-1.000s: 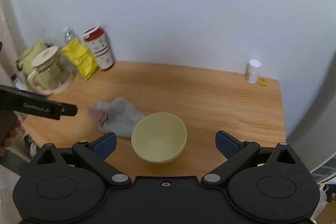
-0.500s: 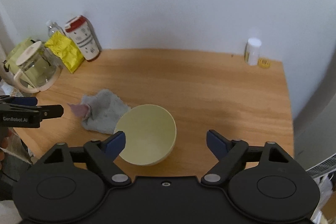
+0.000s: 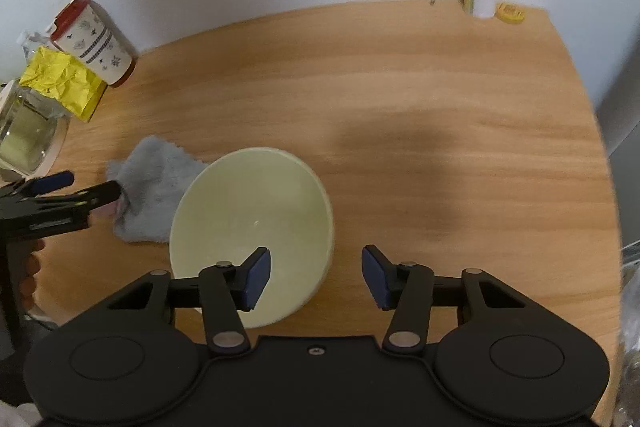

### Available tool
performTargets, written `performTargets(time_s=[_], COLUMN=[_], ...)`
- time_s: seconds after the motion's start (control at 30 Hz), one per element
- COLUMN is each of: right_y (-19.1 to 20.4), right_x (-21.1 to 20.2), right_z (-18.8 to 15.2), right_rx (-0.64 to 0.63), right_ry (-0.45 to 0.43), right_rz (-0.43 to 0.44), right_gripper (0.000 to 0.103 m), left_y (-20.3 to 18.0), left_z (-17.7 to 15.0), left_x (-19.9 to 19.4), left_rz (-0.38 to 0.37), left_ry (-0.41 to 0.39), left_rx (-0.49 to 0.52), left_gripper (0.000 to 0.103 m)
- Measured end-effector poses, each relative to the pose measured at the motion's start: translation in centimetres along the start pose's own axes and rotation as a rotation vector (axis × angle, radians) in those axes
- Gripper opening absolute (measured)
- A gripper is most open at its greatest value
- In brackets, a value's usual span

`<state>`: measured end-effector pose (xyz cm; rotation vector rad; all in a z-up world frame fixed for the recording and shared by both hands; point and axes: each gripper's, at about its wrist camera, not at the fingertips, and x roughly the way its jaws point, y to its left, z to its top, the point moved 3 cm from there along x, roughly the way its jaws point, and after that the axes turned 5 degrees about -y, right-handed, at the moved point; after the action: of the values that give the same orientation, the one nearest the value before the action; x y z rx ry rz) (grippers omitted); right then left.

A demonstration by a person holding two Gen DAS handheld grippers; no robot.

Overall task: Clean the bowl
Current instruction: 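Grasp the bowl rim with the right gripper while the left gripper grasps the grey towel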

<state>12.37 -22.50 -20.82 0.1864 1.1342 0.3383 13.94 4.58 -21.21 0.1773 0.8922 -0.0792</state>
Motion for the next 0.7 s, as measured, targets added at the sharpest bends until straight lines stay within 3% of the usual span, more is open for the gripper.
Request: performTargets(time_s=[0.13, 0.47, 0.53, 0.7], right_y=[0.0, 0.8, 0.9, 1.4], right_x=[0.8, 2.2, 2.6, 3.1], right_z=[-0.1, -1.8, -1.9, -1.8], right_rx=[0.04, 0.145, 0.172, 0.204], right_ry=[0.013, 0.08, 0.092, 0.094], right_rz=[-0.053, -0.052, -0.047, -0.039], right_gripper=[0.037, 0.029, 0.028, 0.024], left_y=[-0.5, -1.0, -1.0, -1.0], left_z=[-0.5, -1.5, -1.6, -1.3], left_x=[0.9, 2.5, 2.5, 2.7], left_rz=[-0.062, -0.13, -0.147, -0.175], left_ry=[0.014, 0.051, 0.046, 0.05], left_rx=[0.023, 0.088, 0.093, 0.116], left_gripper=[0.088, 0.071, 0.059, 0.053])
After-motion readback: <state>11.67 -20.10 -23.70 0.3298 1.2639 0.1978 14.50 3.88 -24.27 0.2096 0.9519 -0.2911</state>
